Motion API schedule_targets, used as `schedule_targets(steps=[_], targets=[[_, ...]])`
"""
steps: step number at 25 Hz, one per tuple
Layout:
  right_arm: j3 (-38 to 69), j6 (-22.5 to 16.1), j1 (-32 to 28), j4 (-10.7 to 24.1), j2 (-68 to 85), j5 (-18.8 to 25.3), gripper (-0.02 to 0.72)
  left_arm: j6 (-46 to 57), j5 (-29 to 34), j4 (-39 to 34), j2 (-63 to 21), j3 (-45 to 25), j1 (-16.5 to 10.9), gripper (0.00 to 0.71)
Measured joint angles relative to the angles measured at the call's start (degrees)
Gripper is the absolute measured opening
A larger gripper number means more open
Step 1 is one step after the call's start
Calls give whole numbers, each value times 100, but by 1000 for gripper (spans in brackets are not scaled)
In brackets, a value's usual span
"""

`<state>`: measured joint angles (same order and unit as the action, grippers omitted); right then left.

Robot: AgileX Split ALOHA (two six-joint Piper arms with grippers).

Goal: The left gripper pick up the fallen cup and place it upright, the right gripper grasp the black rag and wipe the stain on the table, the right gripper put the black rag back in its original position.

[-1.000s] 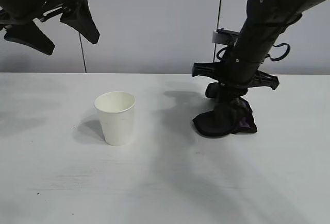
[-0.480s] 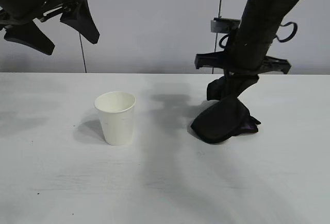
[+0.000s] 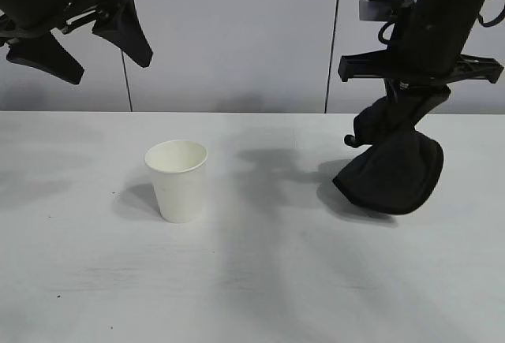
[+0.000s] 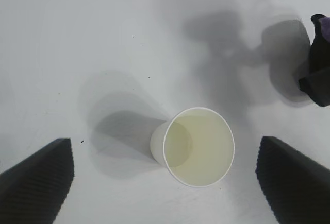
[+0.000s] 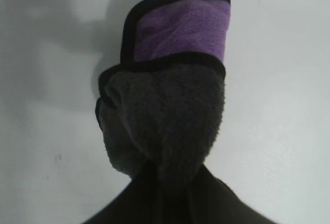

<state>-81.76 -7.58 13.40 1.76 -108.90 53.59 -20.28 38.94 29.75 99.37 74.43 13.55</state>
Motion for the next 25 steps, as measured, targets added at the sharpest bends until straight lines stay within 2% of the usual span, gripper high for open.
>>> schedule_targets(steps=[5, 7, 8, 12, 14, 17, 25], targets=[[56, 83, 0, -122, 0, -89, 16, 0, 0, 0, 0, 0, 0, 693], [56, 107, 0, -134, 0, -99, 64, 0, 0, 0, 0, 0, 0, 693], [56, 121, 0, -134, 0, -87, 104, 0, 0, 0, 0, 0, 0, 693], [56, 129, 0, -134, 11, -57, 418, 0, -28, 0, 0, 0, 0, 693], [56, 140, 0, -134, 52, -57, 528, 0, -47, 0, 0, 0, 0, 693], [56, 140, 0, -134, 186, -62, 577, 0, -108, 0, 0, 0, 0, 693], [56, 20, -54, -74, 944, 1, 631, 0, -130, 0, 0, 0, 0, 693]])
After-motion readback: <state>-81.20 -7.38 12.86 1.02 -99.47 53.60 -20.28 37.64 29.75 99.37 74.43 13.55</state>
